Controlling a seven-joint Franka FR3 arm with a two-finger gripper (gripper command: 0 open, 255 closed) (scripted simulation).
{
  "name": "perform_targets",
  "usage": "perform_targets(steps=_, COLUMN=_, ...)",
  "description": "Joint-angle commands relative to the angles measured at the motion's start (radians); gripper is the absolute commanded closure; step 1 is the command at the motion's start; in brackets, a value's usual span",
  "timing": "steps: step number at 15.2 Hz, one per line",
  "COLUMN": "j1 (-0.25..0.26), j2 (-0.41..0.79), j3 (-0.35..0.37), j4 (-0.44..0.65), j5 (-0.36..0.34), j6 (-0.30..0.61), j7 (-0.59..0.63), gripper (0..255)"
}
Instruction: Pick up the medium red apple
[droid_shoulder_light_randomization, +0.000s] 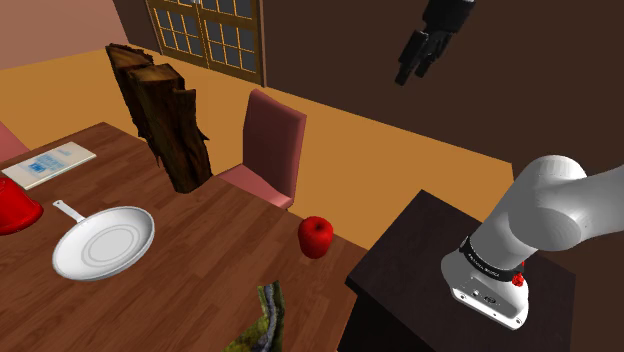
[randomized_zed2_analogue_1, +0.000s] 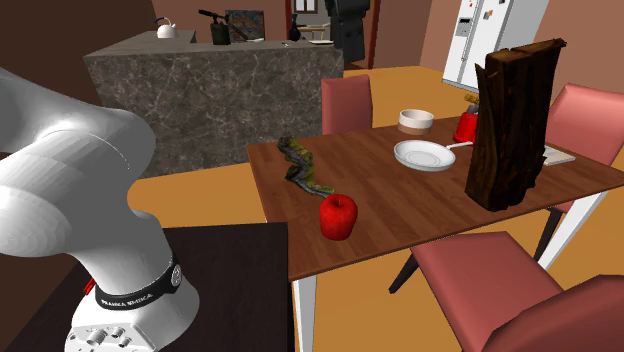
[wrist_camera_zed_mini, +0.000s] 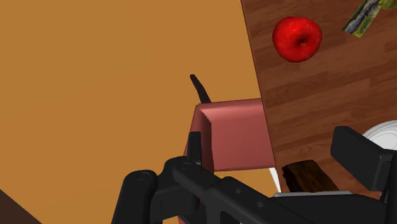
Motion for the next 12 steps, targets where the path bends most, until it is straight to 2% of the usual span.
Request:
perform_targets(steps=1, j1=0.000, j2=0.000, j3=0.000, j4=0.000, j5=0.000, j6=0.000, j7=0.000, gripper=0)
perform_targets(steps=12, j1=0.011, j2=0.162, j3=0.169, j4=-0.161, j5=0.103, j6=0.207, j7=0.262, gripper=0)
